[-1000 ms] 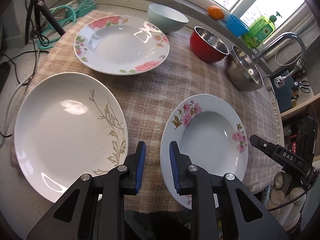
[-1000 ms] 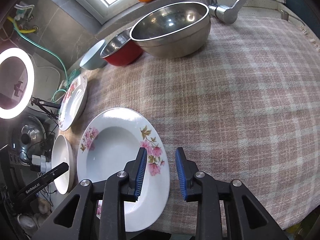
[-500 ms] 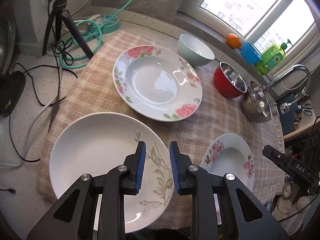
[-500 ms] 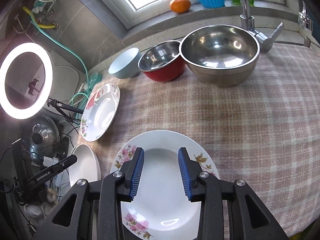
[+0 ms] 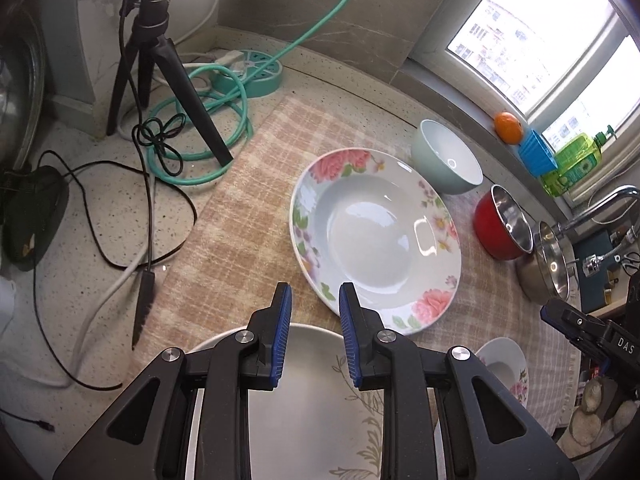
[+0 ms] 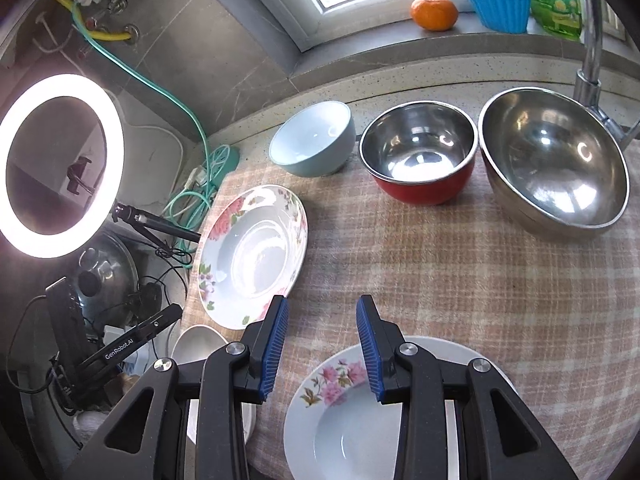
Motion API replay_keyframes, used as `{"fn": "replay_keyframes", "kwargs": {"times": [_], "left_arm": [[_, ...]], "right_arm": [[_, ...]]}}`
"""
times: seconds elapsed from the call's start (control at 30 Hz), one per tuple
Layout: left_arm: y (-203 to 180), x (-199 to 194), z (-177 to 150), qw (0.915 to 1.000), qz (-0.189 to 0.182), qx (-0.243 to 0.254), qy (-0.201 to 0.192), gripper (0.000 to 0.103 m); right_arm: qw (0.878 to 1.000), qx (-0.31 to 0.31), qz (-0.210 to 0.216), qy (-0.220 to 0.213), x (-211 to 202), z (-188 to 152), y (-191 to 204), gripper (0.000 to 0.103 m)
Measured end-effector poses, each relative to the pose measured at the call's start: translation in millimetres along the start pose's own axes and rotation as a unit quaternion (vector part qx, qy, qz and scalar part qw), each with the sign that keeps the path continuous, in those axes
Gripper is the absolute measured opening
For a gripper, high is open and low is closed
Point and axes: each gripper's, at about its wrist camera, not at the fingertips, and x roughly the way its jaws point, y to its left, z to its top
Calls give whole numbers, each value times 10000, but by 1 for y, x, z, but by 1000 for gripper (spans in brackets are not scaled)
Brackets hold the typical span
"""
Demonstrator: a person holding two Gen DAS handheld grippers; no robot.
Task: Organize plates and bowls
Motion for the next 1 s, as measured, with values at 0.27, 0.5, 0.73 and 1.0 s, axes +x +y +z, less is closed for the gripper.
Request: {"fn": "replay_keyframes", "kwargs": {"times": [0.27, 0.5, 0.73, 1.0], "left_arm": [[4, 20, 17, 9999, 87, -48, 42, 22], [10, 35, 29, 9998, 154, -107, 80, 22], [16, 45, 37, 9996, 199, -160, 121, 22], [14, 60, 41, 9994, 128, -126, 285, 22]], "right_arm": [[9996, -143, -153, 199, 41, 30, 6, 32], [9987, -283, -203, 361, 74, 42, 12, 32], [9984, -256, -236, 455, 96, 51, 11, 32], [9975, -319, -281, 572, 113, 57, 12, 31]]}}
